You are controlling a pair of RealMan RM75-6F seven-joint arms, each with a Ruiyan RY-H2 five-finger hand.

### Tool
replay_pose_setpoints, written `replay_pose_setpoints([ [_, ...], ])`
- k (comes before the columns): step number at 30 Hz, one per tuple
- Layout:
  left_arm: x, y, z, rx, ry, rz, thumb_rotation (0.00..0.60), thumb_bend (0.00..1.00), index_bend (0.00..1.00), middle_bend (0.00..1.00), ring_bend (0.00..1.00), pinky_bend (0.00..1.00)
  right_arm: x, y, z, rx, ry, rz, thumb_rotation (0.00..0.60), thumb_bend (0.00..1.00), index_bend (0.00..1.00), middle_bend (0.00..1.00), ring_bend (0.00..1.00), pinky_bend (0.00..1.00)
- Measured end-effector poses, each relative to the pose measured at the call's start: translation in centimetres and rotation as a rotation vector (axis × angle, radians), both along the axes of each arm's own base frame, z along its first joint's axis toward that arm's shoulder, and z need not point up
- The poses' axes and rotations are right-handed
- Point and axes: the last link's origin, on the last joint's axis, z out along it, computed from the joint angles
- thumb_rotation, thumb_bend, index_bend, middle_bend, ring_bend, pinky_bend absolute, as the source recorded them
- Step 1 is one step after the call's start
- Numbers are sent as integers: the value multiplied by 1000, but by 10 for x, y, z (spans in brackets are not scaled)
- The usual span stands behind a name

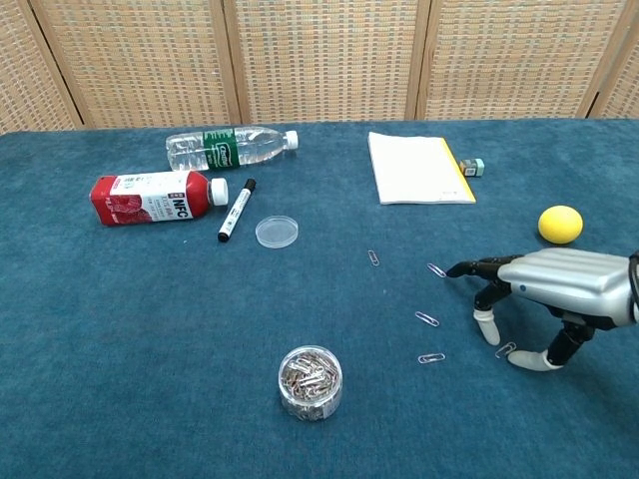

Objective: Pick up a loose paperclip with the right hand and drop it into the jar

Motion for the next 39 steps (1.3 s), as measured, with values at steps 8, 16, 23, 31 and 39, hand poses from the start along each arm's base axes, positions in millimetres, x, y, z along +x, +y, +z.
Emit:
replay_pose_setpoints([
  [8,0,0,-1,-2,3,1,600,49,0,0,0,0,-4,1,-4,6,3,-6,600,415,616,0,0,99],
  [16,0,0,-2,-4,5,2,600,49,0,0,0,0,-2,0,-3,1,-10,-2,600,434,675,0,0,102],
  [23,0,0,-1,-1,2,3,600,49,0,0,0,0,5,-2,4,-19,-46,4,600,434,686,0,0,102],
  [31,0,0,0,-3,-2,2,600,49,0,0,0,0,51,-7,32,-38,-163,83,600,434,693,0,0,102],
  [39,-1,3,2,2,-11,10,600,49,0,0,0,0,116,-7,37,52,-197,218,600,434,693,10,0,103],
])
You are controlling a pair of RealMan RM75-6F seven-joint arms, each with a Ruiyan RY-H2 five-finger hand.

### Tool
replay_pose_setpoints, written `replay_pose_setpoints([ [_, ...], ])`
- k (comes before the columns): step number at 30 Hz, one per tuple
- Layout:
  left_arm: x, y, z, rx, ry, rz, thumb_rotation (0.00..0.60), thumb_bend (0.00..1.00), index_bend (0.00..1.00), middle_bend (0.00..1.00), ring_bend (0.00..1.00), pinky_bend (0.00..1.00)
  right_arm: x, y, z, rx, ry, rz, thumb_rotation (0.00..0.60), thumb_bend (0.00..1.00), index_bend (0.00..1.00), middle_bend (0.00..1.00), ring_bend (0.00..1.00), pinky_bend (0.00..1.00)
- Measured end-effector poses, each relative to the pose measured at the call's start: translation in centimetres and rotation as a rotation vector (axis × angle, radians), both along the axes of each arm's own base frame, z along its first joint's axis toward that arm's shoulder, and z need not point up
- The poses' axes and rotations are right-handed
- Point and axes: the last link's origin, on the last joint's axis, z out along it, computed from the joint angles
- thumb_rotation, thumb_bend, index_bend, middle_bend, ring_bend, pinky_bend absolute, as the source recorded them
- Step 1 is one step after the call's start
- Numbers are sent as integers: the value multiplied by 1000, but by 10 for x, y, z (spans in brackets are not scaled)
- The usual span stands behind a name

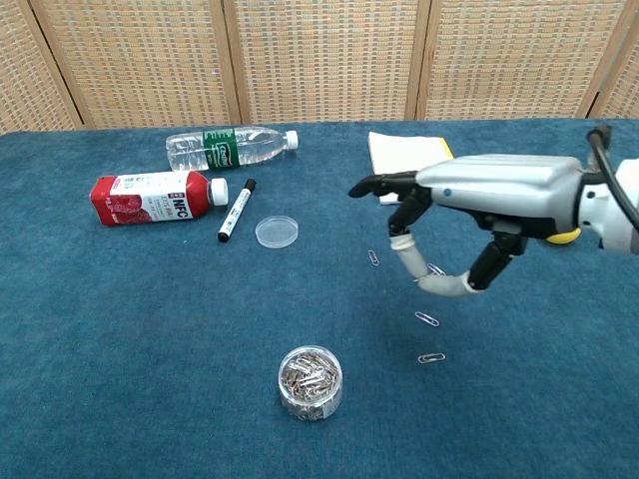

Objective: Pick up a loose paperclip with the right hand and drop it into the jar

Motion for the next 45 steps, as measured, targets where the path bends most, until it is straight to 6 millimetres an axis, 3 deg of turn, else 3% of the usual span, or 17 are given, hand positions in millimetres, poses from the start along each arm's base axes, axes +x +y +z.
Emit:
replay_pose_setpoints([
  [7,-2,1,1,-1,-3,6,600,49,0,0,0,0,30,9,-24,58,27,77,600,434,693,11,0,103],
  [17,-2,3,-1,-8,1,9,600,49,0,0,0,0,43,10,-56,73,38,70,600,434,693,12,0,103],
  [32,-3,3,-3,-11,9,11,600,49,0,0,0,0,52,14,-81,98,68,25,600,434,693,12,0,105],
  [45,-4,4,-2,-10,6,15,600,49,0,0,0,0,58,17,-89,88,76,-5,600,434,693,12,0,109],
])
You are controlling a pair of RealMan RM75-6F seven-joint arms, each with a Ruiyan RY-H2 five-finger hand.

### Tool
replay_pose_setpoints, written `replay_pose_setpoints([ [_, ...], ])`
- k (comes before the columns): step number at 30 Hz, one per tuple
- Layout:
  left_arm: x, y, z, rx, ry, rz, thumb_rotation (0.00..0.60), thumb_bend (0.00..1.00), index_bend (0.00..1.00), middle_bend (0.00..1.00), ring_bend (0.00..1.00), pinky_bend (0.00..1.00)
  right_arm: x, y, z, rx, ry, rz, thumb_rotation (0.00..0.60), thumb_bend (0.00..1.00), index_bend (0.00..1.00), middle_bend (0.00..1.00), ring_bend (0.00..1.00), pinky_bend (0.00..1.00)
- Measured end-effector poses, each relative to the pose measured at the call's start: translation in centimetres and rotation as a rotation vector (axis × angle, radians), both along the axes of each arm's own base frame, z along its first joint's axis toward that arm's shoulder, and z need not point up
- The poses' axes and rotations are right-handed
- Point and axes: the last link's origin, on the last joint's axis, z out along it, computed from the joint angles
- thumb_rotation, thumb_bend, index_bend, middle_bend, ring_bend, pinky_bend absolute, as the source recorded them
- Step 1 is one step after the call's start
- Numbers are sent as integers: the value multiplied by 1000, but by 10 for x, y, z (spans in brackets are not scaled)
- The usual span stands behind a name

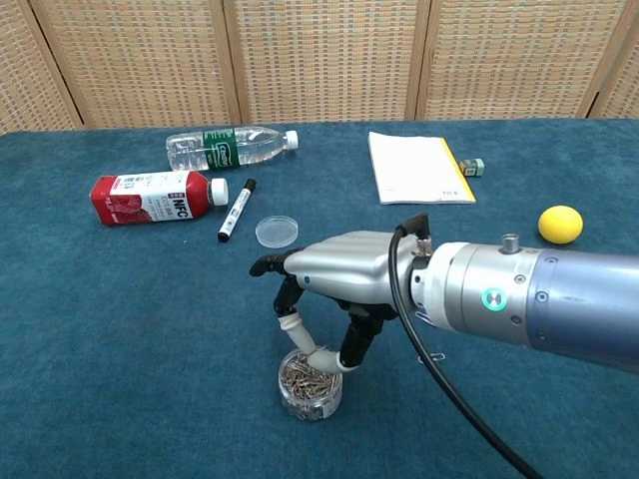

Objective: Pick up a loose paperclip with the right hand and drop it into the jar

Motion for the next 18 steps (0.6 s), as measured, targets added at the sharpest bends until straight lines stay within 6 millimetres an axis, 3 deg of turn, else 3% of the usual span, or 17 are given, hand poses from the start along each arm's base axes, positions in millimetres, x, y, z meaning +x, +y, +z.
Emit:
replay_pose_setpoints([
  [4,0,0,0,0,-1,0,600,49,0,0,0,0,2,1,-2,2,1,-1,600,426,684,12,0,109],
  [9,0,0,0,1,-1,1,600,49,0,0,0,0,2,1,-2,3,2,-4,600,232,567,12,0,109],
  [18,0,0,1,2,-3,1,600,49,0,0,0,0,3,2,-2,2,-3,-9,600,218,551,12,0,109],
])
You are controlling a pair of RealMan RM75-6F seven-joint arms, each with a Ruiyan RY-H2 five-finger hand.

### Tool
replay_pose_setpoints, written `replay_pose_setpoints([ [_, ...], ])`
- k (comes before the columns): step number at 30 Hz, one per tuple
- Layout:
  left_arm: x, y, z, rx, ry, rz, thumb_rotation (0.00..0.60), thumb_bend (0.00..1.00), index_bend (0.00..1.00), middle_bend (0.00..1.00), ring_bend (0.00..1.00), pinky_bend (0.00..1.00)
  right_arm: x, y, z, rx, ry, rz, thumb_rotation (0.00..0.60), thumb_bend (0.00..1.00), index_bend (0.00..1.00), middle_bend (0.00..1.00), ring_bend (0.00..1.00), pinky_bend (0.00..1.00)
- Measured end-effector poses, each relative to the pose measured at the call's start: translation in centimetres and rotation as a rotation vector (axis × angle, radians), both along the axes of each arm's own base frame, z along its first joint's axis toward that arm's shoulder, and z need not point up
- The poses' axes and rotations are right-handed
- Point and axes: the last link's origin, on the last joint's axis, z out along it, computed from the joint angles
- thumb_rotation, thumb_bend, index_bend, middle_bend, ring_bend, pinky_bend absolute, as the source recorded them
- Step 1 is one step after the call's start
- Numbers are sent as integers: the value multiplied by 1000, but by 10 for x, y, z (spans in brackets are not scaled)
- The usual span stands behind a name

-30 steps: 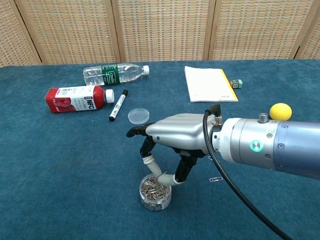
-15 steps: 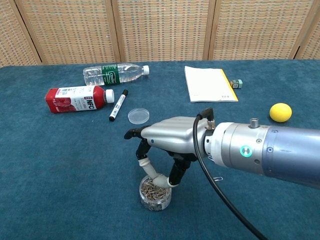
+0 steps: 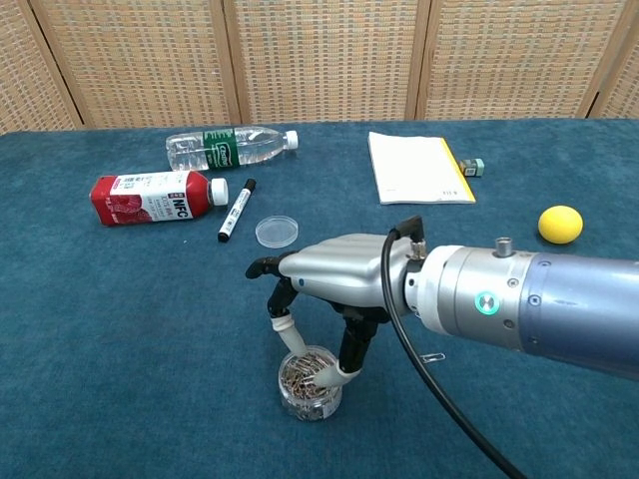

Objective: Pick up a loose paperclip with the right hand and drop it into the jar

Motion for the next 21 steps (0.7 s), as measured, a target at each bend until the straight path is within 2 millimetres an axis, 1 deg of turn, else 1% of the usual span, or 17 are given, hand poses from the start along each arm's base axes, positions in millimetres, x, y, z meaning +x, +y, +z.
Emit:
replay_pose_setpoints([
  [7,0,0,0,-1,-2,0,600,49,0,0,0,0,2,-1,3,-6,-13,-7,600,218,551,12,0,109],
  [11,-1,1,1,2,-6,3,600,50,0,0,0,0,4,-6,16,-33,-35,-9,600,219,542,13,0,109],
  [13,-1,1,2,5,-10,4,600,49,0,0,0,0,3,-12,26,-61,-47,-14,600,215,499,13,0,109],
  [14,-1,1,3,7,-11,4,600,49,0,0,0,0,1,-16,32,-75,-52,-17,600,196,448,13,0,108],
  [16,-1,0,4,10,-15,2,600,49,0,0,0,0,-4,-24,45,-114,-58,-19,600,118,331,12,0,83],
  [18,-1,0,5,12,-20,-1,600,49,0,0,0,0,-13,-34,64,-179,-54,-10,600,22,156,4,0,27],
  [20,0,-1,6,13,-24,-5,600,49,0,0,0,0,-28,-44,85,-264,-45,6,600,0,39,0,0,4],
  [21,0,-1,6,13,-26,-7,600,49,0,0,0,0,-35,-48,93,-303,-40,9,600,0,8,0,0,0],
])
